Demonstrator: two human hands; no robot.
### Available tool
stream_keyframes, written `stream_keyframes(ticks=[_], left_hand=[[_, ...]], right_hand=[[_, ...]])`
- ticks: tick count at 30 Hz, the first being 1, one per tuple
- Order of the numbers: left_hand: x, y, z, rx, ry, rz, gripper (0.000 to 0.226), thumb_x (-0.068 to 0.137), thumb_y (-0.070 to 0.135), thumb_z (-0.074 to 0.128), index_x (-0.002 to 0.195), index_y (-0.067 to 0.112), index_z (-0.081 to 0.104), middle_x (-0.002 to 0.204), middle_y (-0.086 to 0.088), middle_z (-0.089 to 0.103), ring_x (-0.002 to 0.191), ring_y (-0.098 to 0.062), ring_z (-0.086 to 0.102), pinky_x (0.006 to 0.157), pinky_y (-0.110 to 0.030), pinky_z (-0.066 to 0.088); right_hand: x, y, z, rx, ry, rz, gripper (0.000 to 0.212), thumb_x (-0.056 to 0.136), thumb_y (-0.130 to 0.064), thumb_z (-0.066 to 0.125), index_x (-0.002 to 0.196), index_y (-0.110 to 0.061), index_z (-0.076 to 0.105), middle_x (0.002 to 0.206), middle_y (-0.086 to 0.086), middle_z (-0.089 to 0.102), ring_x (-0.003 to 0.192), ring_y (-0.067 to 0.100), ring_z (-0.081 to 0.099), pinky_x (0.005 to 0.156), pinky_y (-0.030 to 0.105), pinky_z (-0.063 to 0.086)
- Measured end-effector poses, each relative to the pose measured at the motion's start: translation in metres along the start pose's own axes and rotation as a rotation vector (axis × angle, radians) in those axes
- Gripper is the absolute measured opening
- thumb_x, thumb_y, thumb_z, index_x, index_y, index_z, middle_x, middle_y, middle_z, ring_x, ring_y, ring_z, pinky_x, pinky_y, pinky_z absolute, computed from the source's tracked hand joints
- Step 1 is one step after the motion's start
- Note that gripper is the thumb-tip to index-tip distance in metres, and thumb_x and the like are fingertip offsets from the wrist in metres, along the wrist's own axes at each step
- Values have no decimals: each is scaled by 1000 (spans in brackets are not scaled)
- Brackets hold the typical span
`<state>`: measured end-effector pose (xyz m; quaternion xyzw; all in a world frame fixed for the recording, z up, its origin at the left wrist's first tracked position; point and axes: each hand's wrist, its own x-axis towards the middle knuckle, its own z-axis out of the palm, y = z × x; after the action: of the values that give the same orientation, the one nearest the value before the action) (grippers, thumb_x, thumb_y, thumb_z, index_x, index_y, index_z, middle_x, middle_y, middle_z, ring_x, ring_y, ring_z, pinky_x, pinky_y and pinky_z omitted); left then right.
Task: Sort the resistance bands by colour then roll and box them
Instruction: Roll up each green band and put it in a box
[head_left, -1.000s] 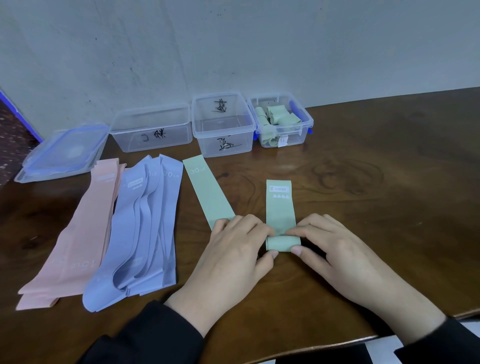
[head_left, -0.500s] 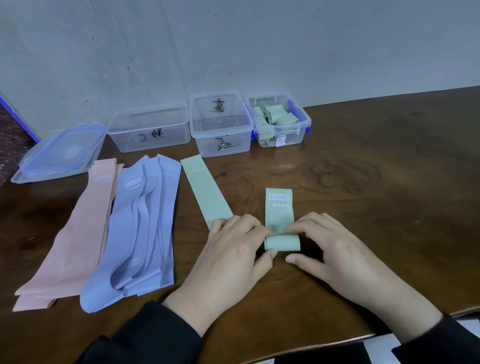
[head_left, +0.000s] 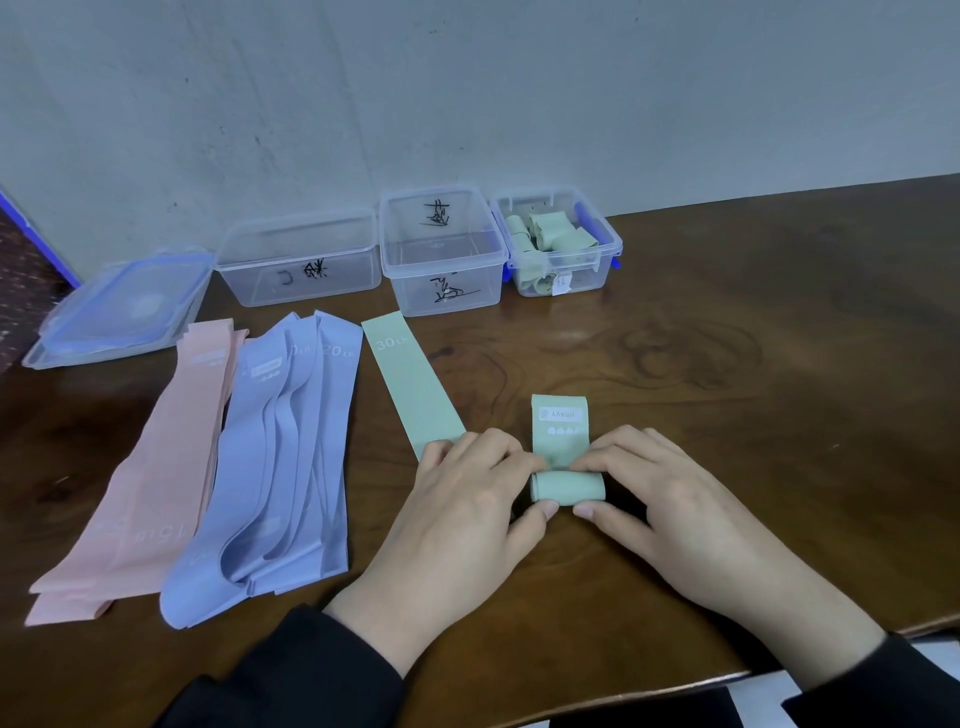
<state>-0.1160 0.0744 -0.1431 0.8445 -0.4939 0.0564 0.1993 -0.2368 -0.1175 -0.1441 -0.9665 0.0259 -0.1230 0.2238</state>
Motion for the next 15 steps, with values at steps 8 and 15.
stream_keyframes(ticks=[8, 15], left_hand=[[0, 0, 0, 4, -6, 3, 40, 97, 54, 39, 124, 34, 60, 113, 19, 49, 107, -1, 44, 101, -27, 33], [0, -2, 1, -1, 3, -3, 34, 94, 52, 51, 123, 35, 57, 115, 19, 50, 107, -1, 45, 100, -26, 33]], right_hand=[[-1, 0, -1, 1, 6, -1, 46, 92, -58, 54, 131, -35, 59, 121, -27, 50, 113, 6, 53, 97, 28, 48], [0, -1, 0, -9, 15, -12, 41, 94, -56, 51, 127, -35, 64, 119, -27, 49, 111, 6, 52, 93, 29, 51]])
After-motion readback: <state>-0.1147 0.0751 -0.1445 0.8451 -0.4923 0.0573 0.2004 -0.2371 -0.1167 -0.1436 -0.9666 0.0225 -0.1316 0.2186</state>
